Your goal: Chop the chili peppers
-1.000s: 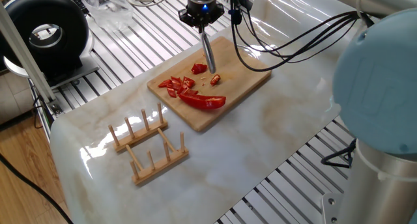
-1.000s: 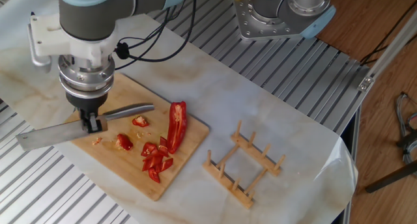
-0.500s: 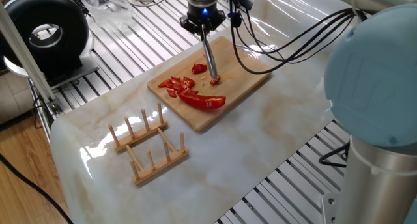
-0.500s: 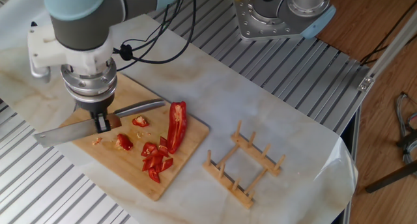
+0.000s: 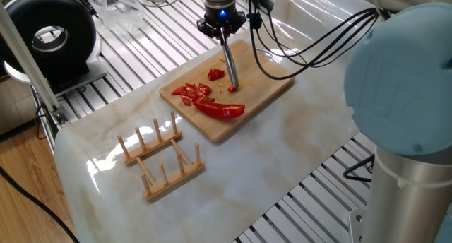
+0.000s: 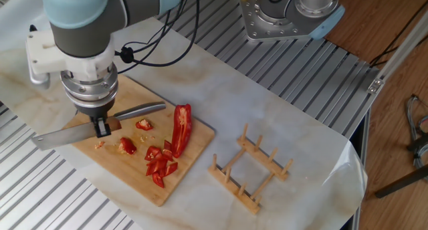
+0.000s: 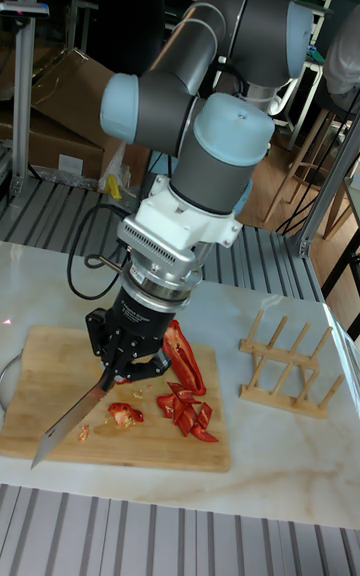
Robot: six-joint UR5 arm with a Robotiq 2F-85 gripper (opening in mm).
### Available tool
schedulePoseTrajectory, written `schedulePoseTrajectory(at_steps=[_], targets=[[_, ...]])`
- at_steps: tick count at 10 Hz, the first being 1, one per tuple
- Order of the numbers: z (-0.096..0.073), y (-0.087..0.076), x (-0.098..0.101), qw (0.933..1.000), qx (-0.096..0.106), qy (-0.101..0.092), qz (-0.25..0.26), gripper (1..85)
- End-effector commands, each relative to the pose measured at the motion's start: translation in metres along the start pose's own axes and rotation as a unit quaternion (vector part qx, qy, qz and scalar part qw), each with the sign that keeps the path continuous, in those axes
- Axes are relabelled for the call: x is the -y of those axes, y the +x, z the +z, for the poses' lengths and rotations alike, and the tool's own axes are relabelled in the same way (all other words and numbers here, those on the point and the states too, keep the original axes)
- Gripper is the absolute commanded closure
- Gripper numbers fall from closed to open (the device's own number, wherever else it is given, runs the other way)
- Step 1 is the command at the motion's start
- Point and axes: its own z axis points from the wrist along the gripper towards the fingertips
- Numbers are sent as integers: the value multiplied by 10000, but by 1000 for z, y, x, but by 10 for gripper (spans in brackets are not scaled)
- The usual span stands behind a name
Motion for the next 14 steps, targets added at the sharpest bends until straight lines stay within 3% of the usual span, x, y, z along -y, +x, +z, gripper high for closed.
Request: schedulePoseTrajectory(at_steps=[1,3,4,5,7,10,12,14], targets=[[-7,-14,-8,9996,271,-87,18,843],[-4,-25,-17,9991,403,-105,6,843],[-2,-22,-19,9995,308,-56,10,843],[2,-15,-27,9998,147,-145,38,843],[8,-17,-39,9996,135,-226,51,843],[8,-17,-48,9998,121,-129,23,843],[15,-10,-52,9999,-36,-168,10,843],[16,3,-50,9996,-259,-63,-4,843]])
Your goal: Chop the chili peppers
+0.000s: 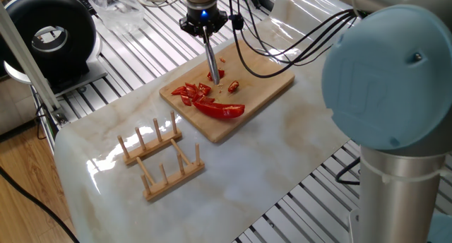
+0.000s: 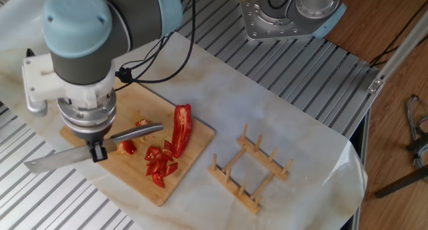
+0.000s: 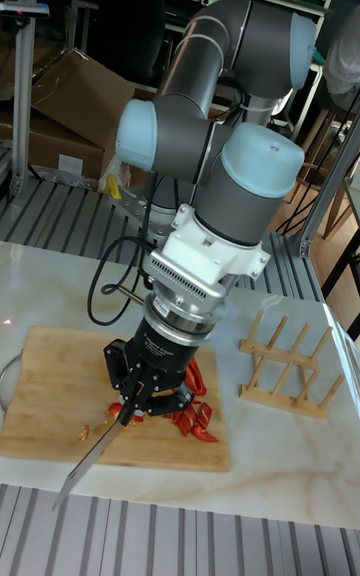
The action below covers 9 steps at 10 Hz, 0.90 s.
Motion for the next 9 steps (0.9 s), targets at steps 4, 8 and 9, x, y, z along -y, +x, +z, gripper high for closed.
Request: schedulePoseTrajectory(at_steps=[4,8,9], targets=[[5,16,2,9998,-210,34,61,843],[4,-6,5,9998,183,84,-17,843],[5,-5,2,9999,166,23,8,843]])
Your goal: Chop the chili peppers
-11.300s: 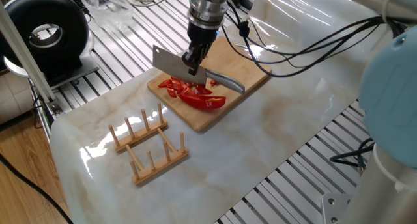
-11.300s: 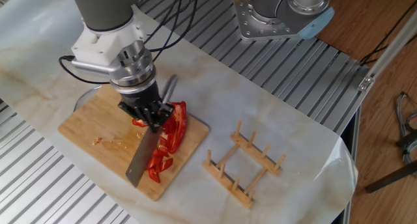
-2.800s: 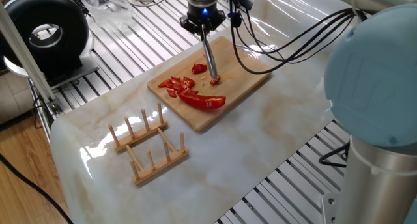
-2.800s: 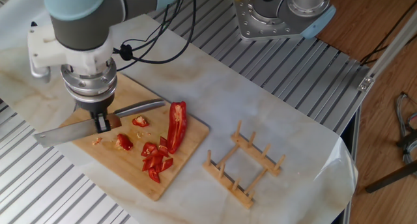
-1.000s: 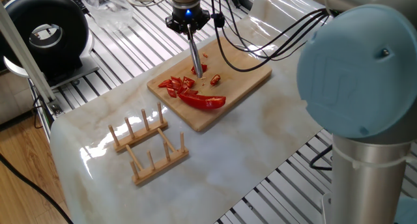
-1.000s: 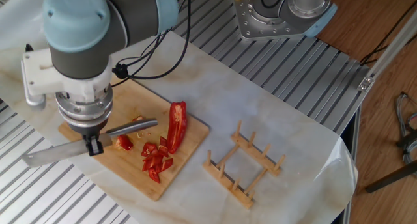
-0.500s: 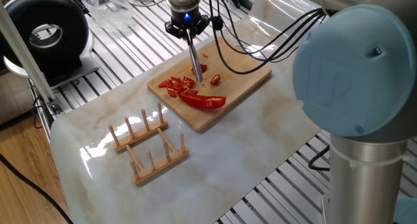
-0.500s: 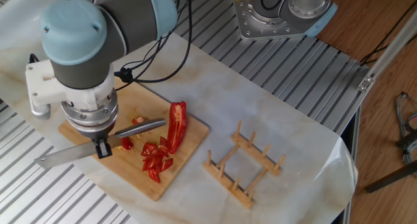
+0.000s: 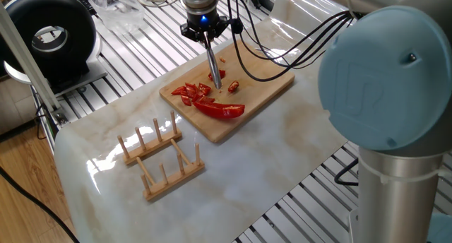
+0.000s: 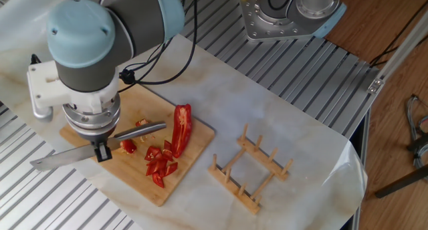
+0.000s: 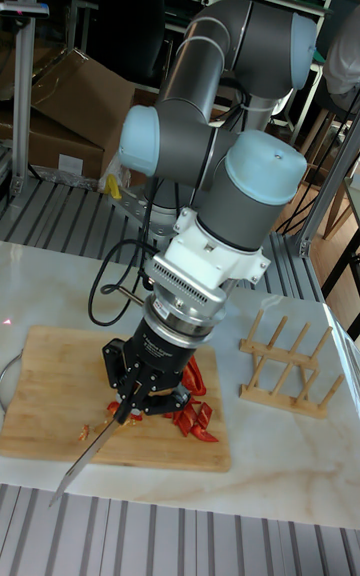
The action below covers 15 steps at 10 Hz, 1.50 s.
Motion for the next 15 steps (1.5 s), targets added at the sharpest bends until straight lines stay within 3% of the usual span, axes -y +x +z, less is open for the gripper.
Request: schedulePoseTrajectory(at_steps=[1,7,15], targets=[[2,-2,-6,9999,18,-117,75,843],[5,18,-7,9996,-268,-14,-10,843],[2,42,13,9965,-630,94,-543,843]])
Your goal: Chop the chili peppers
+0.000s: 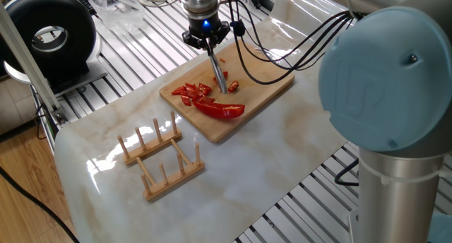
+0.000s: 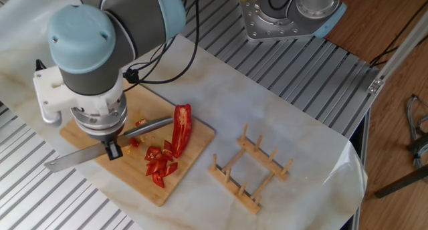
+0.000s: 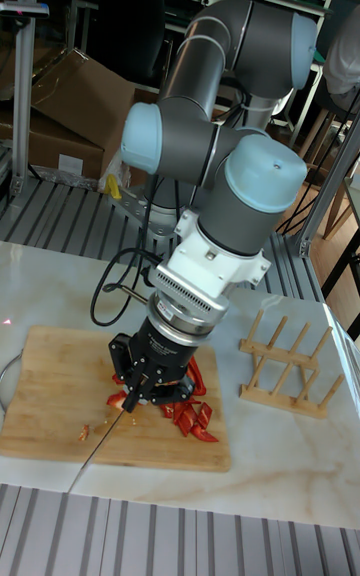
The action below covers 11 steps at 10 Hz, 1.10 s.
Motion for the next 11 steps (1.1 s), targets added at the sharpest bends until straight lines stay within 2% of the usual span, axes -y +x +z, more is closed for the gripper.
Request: schedulePoseTrajectory(at_steps=[1,3,6,7,8,9,11], targets=[[-1,10,6,9996,-136,-38,-241,843],[-6,11,8,9991,-120,-39,-402,843],[-16,9,3,9972,-57,-257,-705,843],[-20,5,4,9971,9,-258,-721,843],[-22,4,10,9982,24,-174,-566,843],[-24,4,25,9991,30,38,-424,843],[-19,2,33,9999,78,59,-74,843]])
